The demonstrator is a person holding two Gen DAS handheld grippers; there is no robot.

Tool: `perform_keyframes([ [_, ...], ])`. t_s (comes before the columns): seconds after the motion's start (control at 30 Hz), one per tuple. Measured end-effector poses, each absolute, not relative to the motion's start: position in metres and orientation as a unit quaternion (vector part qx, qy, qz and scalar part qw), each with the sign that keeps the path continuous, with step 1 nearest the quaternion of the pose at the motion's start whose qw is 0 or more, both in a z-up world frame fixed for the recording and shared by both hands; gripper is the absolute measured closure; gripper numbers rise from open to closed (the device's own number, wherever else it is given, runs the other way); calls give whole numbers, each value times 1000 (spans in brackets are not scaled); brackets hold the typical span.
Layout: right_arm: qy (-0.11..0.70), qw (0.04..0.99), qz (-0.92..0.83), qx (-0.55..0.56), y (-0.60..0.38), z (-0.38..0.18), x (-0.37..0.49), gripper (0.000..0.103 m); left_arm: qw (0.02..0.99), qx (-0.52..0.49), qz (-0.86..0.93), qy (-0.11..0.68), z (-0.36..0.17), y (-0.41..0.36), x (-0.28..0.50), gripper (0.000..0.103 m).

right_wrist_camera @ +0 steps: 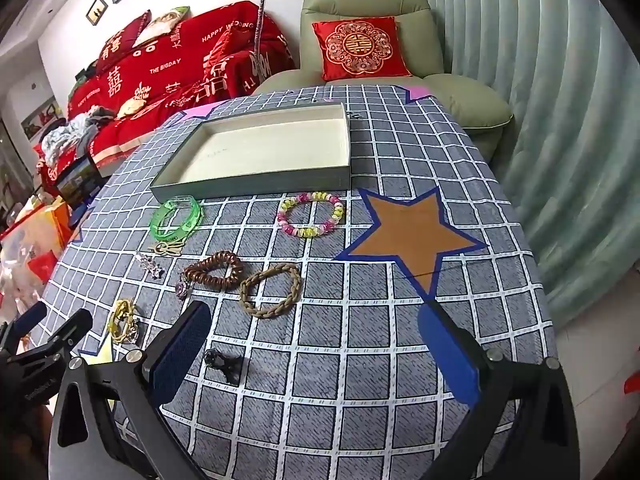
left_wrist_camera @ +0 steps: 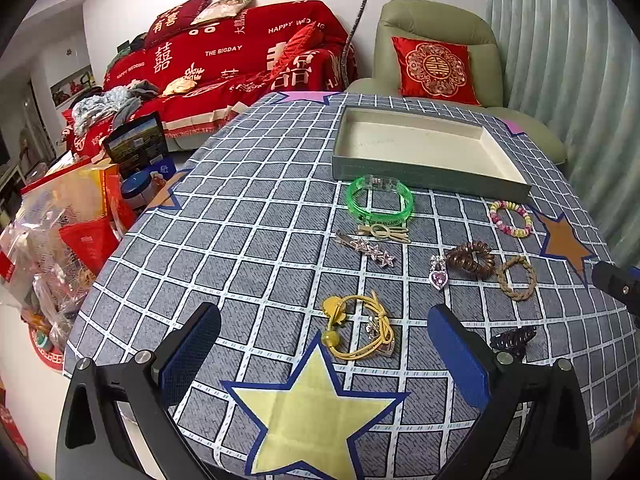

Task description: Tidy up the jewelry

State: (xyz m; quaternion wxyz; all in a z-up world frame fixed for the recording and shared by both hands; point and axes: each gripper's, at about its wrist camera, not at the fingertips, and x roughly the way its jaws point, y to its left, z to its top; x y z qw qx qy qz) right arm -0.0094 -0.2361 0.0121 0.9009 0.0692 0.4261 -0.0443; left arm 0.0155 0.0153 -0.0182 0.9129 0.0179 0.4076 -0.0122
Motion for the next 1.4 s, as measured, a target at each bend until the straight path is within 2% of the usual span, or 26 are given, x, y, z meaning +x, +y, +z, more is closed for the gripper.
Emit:
perform_keyframes([
  [1.4,425,901,-45,68,-236,16,-5,0,912,18,-14,410,-19,10,21,0],
])
